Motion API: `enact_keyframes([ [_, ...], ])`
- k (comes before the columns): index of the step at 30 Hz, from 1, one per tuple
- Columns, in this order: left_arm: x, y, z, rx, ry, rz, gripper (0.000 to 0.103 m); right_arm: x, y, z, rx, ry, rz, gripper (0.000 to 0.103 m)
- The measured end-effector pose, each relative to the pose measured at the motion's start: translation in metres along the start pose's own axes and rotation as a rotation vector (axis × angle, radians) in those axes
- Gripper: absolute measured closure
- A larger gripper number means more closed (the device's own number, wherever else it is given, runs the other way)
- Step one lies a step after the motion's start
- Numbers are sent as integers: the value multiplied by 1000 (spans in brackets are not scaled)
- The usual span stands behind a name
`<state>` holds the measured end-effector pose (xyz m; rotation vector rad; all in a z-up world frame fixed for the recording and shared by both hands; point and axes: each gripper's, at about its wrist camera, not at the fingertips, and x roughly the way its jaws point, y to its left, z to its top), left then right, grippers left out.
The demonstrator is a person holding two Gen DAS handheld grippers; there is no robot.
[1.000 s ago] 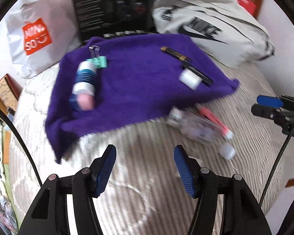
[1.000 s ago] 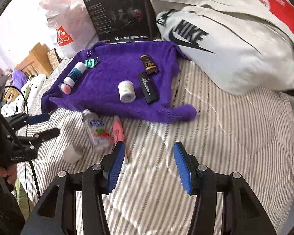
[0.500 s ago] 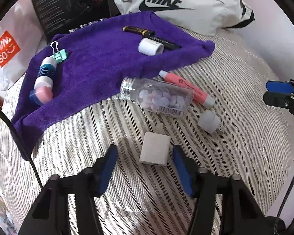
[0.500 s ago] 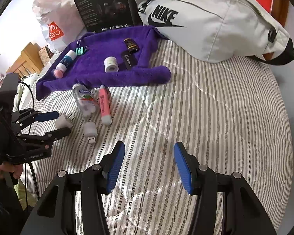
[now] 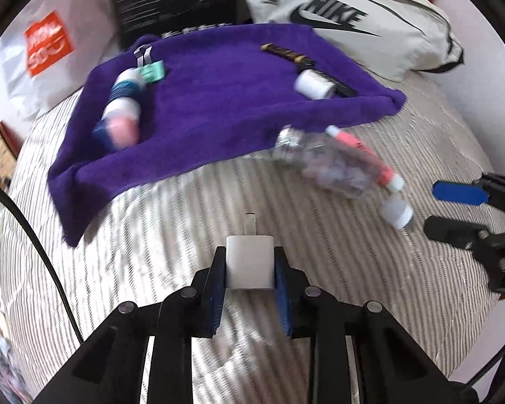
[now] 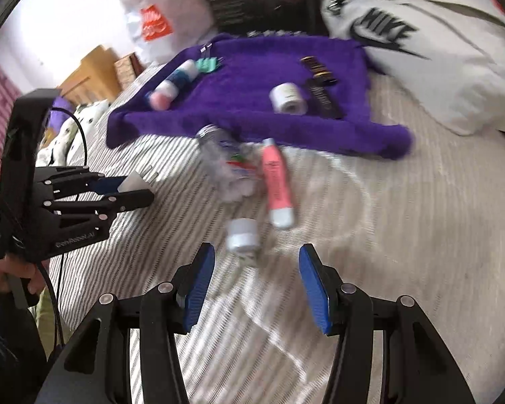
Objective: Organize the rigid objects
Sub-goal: 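Grasp the white USB plug with the left tool while the right tool reaches for the small USB light, then grasp the small white USB light with the right tool and lift it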
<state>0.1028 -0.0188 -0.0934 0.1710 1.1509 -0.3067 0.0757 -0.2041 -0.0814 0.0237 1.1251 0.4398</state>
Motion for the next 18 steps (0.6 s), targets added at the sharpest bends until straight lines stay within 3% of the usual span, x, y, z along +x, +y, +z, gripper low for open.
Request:
enact_keyframes([
  [6,1,17,-9,-41,11,12,78,28,12,7,-36,35,-3,62],
  [10,2,23,-11,-62,10,-1,78,32,19,9,-85,18,-53,68],
  [11,2,23,-10,-62,9,0,78,33,20,10,-102,18,-73,78],
  [18,-4,29,-10,-66,-13,-8,78,23,16,8,-105,38,-68,79],
])
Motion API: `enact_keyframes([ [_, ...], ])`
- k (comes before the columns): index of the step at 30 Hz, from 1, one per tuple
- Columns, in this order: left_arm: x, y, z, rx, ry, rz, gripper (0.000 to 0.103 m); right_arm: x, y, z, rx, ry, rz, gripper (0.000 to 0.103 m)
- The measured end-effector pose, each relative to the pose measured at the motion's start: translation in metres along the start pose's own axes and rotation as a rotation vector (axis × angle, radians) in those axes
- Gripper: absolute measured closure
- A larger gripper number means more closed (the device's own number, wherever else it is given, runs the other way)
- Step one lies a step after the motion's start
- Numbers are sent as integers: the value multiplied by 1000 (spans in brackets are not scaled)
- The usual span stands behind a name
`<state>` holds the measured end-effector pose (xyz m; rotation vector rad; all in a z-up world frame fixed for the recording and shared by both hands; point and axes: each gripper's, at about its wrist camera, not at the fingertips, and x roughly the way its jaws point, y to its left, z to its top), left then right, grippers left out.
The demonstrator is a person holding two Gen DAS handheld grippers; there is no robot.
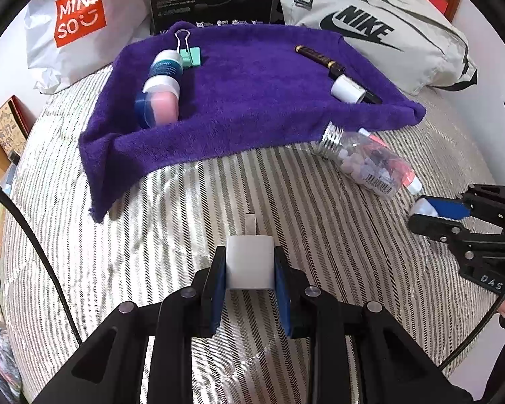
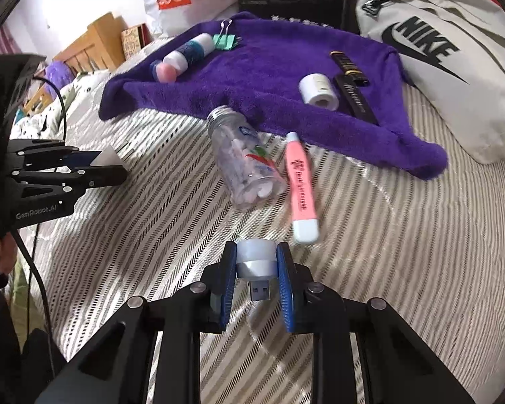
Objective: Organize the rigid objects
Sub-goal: 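Grasp the small white USB light with the right tool and lift it, then set the plug beside the binder clip with the left tool while the right tool lowers the USB light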
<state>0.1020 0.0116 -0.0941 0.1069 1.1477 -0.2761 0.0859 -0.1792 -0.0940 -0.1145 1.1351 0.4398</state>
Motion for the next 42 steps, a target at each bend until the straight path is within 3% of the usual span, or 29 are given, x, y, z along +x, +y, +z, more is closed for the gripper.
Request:
enact_keyframes([
  [7,-20,13,6,-18,-39,0,78,-25,-16,11,35,-42,-16,79],
  [23,-32,30,60,-22,-92,13,78,-40,-38,67,57,-122,-12,79],
  [42,15,29,145,-26,-74,-8,78,25,-64,169,32,-127,13,79],
])
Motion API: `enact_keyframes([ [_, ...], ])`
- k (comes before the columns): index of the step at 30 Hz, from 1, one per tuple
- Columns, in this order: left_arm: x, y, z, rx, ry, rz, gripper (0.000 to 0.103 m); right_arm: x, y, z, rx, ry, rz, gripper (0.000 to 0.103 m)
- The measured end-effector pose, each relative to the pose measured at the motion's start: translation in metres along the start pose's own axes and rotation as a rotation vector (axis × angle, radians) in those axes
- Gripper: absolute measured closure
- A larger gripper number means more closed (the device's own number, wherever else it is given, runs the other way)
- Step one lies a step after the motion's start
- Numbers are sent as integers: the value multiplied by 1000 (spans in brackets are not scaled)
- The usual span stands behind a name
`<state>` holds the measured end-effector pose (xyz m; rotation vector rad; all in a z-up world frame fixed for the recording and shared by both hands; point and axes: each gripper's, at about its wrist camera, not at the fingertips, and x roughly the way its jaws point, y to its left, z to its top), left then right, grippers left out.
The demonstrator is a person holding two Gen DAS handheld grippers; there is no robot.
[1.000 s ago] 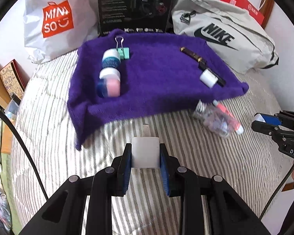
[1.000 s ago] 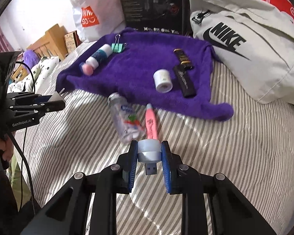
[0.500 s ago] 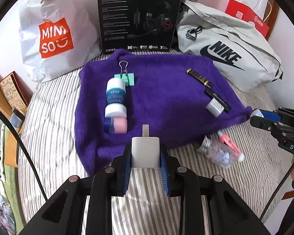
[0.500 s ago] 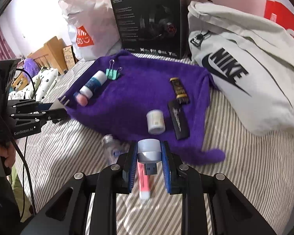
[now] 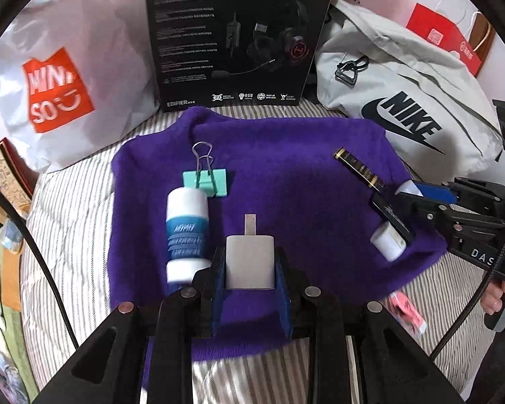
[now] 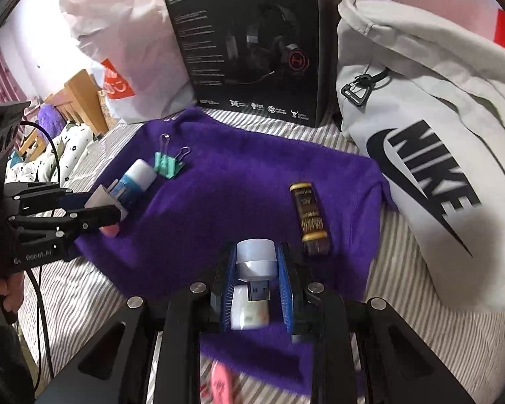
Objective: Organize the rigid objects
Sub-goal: 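Set the plug beside the binder clip with the left tool while the right tool lowers the USB light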
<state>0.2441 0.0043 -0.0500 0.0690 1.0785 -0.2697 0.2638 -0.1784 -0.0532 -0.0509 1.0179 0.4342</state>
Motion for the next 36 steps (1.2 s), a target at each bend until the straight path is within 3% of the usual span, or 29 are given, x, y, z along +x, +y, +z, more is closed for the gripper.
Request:
enact_keyframes([
  [17,53,-3,28,-18,62,10,78,52,-8,21,-61,49,9,79],
  [36,67,-10,35,21,79,45,78,69,1,20,-131,81,-48,79],
])
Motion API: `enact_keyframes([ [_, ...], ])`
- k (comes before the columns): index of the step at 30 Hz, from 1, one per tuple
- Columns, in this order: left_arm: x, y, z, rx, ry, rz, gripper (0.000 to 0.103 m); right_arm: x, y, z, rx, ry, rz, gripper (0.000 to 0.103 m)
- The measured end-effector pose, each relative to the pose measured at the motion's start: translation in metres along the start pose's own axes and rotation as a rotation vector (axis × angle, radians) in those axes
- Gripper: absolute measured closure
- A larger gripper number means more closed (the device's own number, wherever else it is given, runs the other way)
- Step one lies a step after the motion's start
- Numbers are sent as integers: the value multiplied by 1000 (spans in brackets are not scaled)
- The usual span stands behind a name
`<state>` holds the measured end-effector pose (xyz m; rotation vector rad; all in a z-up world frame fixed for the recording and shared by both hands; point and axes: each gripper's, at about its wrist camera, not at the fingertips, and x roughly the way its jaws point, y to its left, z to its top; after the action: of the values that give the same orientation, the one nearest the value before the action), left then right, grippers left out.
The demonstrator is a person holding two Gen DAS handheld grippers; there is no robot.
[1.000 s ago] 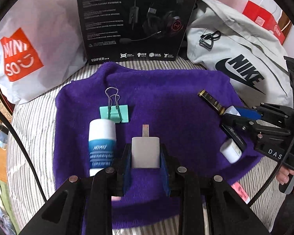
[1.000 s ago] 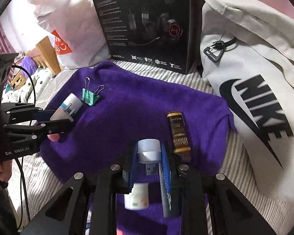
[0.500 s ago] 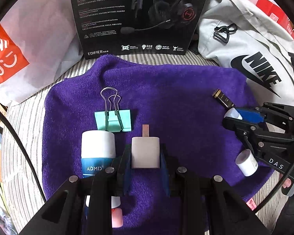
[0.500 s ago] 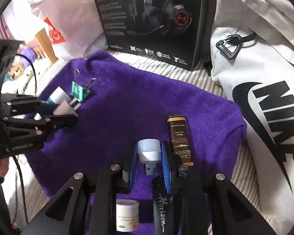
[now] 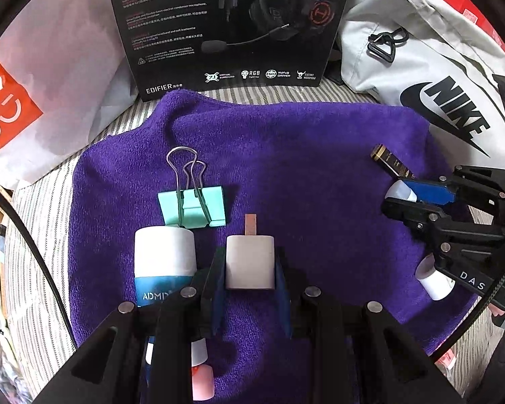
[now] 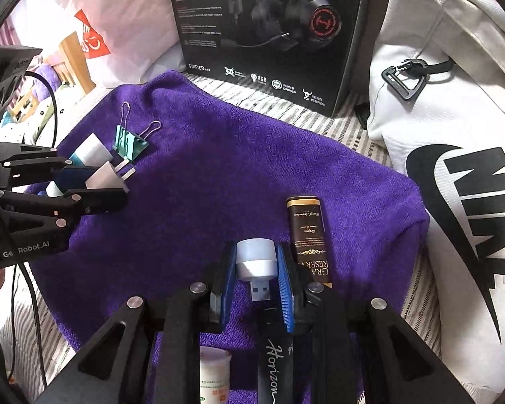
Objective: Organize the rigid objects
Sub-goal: 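Set the plug beside the binder clip with the left tool while the right tool lowers the USB light, then release the USB light on the towel with the right tool and pull both tools back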
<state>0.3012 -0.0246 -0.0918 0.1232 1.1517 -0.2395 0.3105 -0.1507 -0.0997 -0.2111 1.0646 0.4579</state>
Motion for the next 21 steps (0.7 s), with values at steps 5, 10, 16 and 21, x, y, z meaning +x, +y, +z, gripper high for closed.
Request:
enact_keyframes([
  [5,-1,0,-1,-2,-4,-5,76,0,-4,0,28,7,17,79],
  [10,0,1,-3,1,-4,-6,72,-5,-6,-6,28,21,24,76],
  [16,0,-1,-5,-3,0,-7,63,-21,-10,-19,47,23,20,68],
  [21,-4,-6,-10,-11,16,-11,53,-46,-13,-33,77,-10,14,57],
])
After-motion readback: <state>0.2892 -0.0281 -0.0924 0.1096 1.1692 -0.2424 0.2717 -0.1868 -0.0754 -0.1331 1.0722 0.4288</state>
